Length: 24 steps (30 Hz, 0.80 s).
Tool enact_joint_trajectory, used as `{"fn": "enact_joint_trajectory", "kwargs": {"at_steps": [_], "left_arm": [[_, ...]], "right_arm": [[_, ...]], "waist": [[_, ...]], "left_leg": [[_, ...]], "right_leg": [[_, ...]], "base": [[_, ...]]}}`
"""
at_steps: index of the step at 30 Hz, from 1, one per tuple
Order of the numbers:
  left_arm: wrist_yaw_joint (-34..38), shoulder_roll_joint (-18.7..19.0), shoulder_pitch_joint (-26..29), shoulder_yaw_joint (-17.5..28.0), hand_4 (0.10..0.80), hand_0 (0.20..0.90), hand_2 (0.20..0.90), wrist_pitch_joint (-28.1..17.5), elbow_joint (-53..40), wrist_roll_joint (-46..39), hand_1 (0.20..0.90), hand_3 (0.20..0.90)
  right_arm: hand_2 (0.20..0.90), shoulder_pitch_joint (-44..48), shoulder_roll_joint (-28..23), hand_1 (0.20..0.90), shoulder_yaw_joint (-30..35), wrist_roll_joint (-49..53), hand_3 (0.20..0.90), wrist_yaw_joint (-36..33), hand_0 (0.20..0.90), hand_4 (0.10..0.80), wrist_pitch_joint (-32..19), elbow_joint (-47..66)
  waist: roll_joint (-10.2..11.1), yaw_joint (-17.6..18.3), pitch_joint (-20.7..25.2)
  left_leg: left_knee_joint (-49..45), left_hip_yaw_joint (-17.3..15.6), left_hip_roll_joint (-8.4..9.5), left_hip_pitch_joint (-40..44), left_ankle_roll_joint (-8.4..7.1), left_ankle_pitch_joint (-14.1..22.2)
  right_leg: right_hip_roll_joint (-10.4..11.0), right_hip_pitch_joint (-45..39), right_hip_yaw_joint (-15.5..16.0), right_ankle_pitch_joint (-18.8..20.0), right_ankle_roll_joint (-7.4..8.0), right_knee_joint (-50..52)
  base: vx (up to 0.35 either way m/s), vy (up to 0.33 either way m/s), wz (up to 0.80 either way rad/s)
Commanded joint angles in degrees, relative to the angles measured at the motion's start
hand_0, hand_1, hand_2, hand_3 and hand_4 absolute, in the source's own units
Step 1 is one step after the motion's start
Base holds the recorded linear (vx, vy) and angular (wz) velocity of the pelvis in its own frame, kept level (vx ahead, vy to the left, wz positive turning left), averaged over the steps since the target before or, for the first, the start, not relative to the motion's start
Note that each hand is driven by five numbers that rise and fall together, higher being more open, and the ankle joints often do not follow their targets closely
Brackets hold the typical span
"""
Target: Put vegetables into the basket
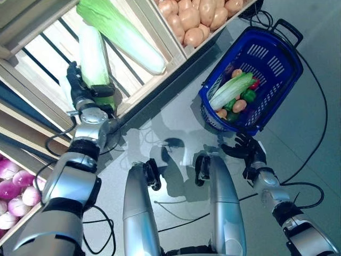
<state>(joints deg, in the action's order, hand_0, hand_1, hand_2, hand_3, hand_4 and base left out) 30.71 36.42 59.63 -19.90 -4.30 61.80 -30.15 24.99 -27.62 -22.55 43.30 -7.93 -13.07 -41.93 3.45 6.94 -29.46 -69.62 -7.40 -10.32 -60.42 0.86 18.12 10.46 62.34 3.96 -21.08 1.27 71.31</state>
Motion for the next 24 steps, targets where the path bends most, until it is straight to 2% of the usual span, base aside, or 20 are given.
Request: {"fn": "enact_joint_trajectory", "kwargs": {"at_steps": [1, 10, 12, 13, 14, 24], "left_arm": [[-5.38, 1.78, 2.85, -3.1, 0.8, 0.9, 0.9, 1.49, 4.9, -4.69, 0.9, 0.9], [-7.2, 1.58, 0.97, -2.46, 0.8, 0.9, 0.9, 9.14, 10.79, -4.64, 0.9, 0.9], [-9.6, 1.24, 0.23, -2.62, 0.8, 0.9, 0.9, 11.03, 11.24, -4.61, 0.9, 0.9], [-9.91, 1.06, -0.54, -2.75, 0.668, 0.702, 0.702, 10.58, 11.25, -4.49, 0.702, 0.702], [-9.91, 1.08, -0.76, -2.75, 0.4, 0.3, 0.3, 10.18, 11.12, -4.65, 0.3, 0.3], [-6.89, 1.8, -4.36, 0.45, 0.4, 0.3, 0.3, 5.47, 7.26, -6.91, 0.3, 0.3]], "right_arm": [[0.9, -1.91, -2.06, 0.9, 1.98, 1.92, 0.9, 0.58, 0.9, 0.8, -2.79, 2.39], [0.9, -1.37, -2.53, 0.9, 2.39, 3.08, 0.9, -0.99, 0.9, 0.8, -3.37, 3.55], [0.9, -1.14, -2.72, 0.9, 2.58, 3.24, 0.9, -1.35, 0.9, 0.8, -3.17, 3.77], [0.9, -1.11, -2.85, 0.9, 2.64, 3.39, 0.9, -1.39, 0.9, 0.8, -3.19, 3.93], [0.9, -1.12, -2.89, 0.9, 2.67, 3.39, 0.9, -1.42, 0.9, 0.8, -3.18, 4.03], [0.9, -2.36, -3.15, 0.9, 3.4, 2.21, 0.9, 0.64, 0.9, 0.8, -4.5, 3.62]], "waist": [[-0.15, 1.3, 1.31], [0.41, 1.16, 0.95], [0.46, 1.01, 0.97], [0.43, 0.96, 0.97], [0.41, 0.94, 0.99], [-1.01, 1.0, 3.1]], "left_leg": [[0.08, 6.22, -3.91, 2.48, -5.42, 5.31], [-3.08, 6.66, -4.47, -1.48, -5.26, 6.01], [-3.31, 6.78, -4.52, -1.95, -5.16, 6.0], [-3.06, 6.79, -4.5, -1.78, -5.11, 5.91], [-2.97, 6.77, -4.5, -1.71, -5.1, 5.86], [3.51, 4.95, -4.61, 6.48, -5.09, 4.53]], "right_leg": [[4.66, -4.33, -3.85, 0.65, 3.76, -2.76], [5.26, -0.78, -3.46, 0.23, 3.37, -0.15], [5.39, -0.33, -3.32, 0.18, 3.21, 0.14], [5.39, -0.38, -3.23, 0.19, 3.18, 0.09], [5.36, -0.44, -3.21, 0.21, 3.17, 0.03], [4.22, -8.09, -3.33, 0.45, 2.83, -5.61]], "base": [[-0.005, 0.032, -0.01], [-0.009, 0.003, 0.05], [-0.013, -0.009, -0.12], [-0.009, -0.006, -0.04], [-0.005, -0.001, -0.09], [0.002, 0.005, -0.01]]}}
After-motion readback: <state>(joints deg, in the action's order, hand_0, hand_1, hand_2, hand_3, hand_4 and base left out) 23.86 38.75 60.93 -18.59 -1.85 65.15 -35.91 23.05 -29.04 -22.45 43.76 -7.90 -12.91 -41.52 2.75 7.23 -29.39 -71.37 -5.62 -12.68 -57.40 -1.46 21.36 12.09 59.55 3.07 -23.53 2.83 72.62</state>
